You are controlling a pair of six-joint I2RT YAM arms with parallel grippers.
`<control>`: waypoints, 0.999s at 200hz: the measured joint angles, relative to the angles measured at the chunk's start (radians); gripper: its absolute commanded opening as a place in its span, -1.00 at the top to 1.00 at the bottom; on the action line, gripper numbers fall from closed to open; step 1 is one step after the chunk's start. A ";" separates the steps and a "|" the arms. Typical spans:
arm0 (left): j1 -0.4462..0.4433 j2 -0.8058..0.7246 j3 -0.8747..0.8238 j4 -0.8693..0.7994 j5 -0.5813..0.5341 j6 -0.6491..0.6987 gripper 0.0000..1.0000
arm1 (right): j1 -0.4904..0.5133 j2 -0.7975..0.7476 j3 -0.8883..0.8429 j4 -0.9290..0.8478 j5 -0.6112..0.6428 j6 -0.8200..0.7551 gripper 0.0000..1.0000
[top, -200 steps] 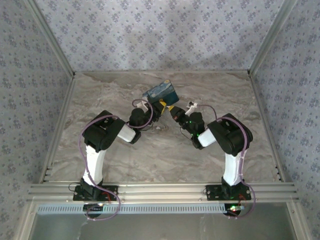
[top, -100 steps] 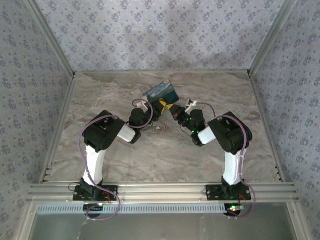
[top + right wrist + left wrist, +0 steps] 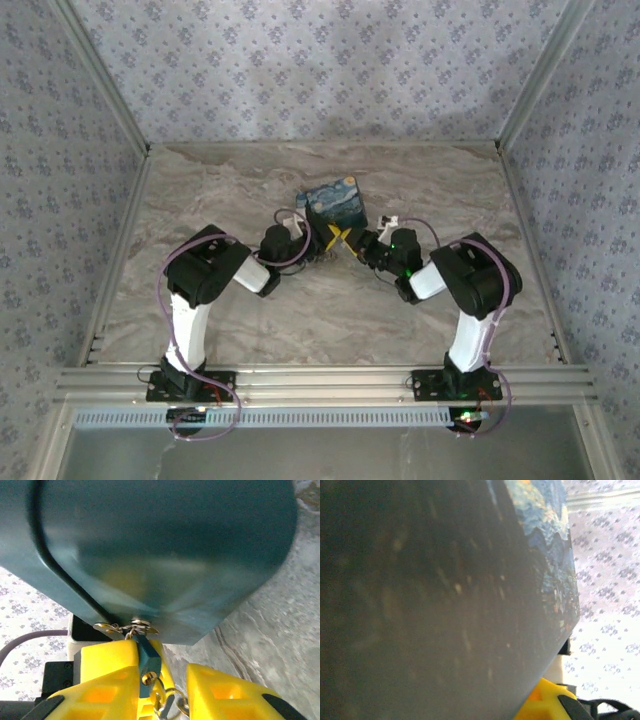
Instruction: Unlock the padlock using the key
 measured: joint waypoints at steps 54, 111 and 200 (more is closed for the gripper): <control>-0.004 0.000 -0.003 -0.046 0.031 0.023 1.00 | -0.012 -0.188 -0.026 -0.326 -0.054 -0.192 0.23; -0.003 -0.028 -0.002 -0.115 0.052 0.045 1.00 | 0.032 -0.448 0.028 -0.858 0.053 -0.523 0.23; -0.003 -0.085 -0.002 -0.229 0.074 0.060 1.00 | 0.163 -0.422 0.221 -1.162 0.261 -0.890 0.03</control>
